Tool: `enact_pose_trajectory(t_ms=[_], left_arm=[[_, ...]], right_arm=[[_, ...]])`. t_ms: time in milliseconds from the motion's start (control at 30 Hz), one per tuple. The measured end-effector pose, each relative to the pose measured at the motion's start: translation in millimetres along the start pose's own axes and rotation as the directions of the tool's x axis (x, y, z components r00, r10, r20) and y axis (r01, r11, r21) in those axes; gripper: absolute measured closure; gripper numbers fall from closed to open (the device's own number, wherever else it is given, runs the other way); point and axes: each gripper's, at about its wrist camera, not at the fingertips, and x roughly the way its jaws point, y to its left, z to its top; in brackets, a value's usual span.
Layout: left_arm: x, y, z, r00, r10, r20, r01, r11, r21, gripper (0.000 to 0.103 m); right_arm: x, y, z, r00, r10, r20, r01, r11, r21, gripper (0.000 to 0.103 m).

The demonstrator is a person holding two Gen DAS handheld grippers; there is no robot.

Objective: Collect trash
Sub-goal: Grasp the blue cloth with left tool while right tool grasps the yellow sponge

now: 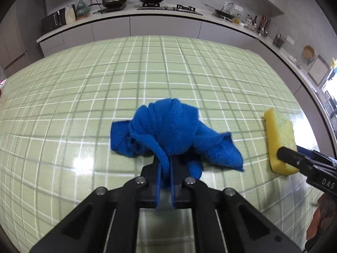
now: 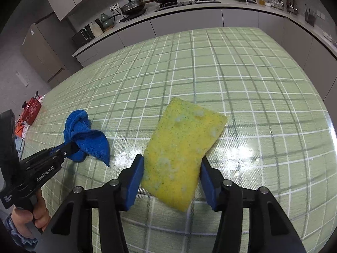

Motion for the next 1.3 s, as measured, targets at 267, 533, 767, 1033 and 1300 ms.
enact_pose_trajectory(t_ms=[267,533,767,1033,1300], left_arm=[[-19.5,-23.3,-14.6,0.999,-0.033,0.029,0.033,0.999,-0.003,0.097],[-37.2,-73.4,-22.5,0.996,-0.068,0.062,0.067,0.997,0.026,0.098],[-38.8,-72.5,-27.8,1.000,-0.004,0.027,0.005,0.999,-0.033,0.081],[-21.0,-74.6,-22.8,0.998,0.055,0.013,-0.056,0.996,0.066,0.045],[-3.3,-54.4,-35.7,1.000,-0.019,-0.018,0.019,0.999,0.039,0.087]], right_arm=[[-23.1,-6.8,-1.8,0.999,0.023,0.029,-0.023,1.000,-0.006,0.052],[-51.5,-46.5,-15.2,0.999,0.050,0.021,-0.050,0.999,0.014,0.095],[-60.0,-64.3,-17.3,0.994,0.102,0.033,-0.103,0.994,0.019,0.017],[-25.8,-24.1,-3.4,0.999,0.052,0.000,-0.052,0.998,-0.029,0.015],[-9.6,-2.5,-17.2,0.994,-0.111,0.021,0.112,0.988,-0.104,0.047]])
